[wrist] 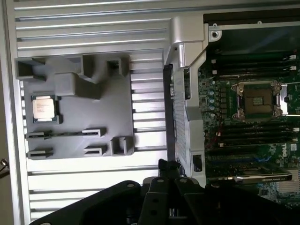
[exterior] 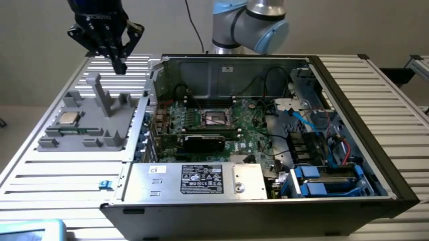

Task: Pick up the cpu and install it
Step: 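Reach for the cpu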

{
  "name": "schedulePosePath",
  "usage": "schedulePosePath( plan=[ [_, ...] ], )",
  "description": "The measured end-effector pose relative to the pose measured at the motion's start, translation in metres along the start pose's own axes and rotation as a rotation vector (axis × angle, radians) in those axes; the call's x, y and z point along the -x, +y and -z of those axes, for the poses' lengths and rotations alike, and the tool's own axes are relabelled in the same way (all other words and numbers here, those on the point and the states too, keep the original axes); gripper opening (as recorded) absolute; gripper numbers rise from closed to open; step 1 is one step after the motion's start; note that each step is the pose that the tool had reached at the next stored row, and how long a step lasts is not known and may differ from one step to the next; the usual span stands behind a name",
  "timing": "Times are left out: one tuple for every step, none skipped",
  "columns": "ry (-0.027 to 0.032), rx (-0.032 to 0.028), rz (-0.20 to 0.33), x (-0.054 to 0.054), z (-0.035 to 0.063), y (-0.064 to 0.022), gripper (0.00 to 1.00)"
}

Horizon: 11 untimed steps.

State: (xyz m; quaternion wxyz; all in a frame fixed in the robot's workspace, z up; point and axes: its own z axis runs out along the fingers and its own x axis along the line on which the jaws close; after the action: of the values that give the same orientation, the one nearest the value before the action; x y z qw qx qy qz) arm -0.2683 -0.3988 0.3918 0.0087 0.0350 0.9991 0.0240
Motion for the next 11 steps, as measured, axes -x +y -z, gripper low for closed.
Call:
schedulePosePath(
  plan=[
    [0.0,0.0,0.0,-0.004,-0.0001,-0.0003,0.11],
    [0.0,0.0,0.0,-0.009,-0.0002,-0.0007,0.11],
    [0.0,0.0,0.0,-0.013,-0.0003,-0.001,0.11],
    [0.0,0.0,0.0,-0.018,-0.0004,-0.0013,0.11],
    [0.0,0.0,0.0,-0.023,-0.0005,-0.0017,0.11],
    [0.0,0.0,0.0,-0.027,-0.0006,-0.002,0.11],
    [0.0,0.0,0.0,-0.032,-0.0008,-0.0023,0.11],
    [0.0,0.0,0.0,-0.036,-0.001,-0.0026,0.11],
    [0.0,0.0,0.0,-0.041,-0.0012,-0.003,0.11],
    [0.0,0.0,0.0,-0.045,-0.0014,-0.0033,0.11],
    [0.0,0.0,0.0,-0.05,-0.0017,-0.0036,0.11]
  ],
)
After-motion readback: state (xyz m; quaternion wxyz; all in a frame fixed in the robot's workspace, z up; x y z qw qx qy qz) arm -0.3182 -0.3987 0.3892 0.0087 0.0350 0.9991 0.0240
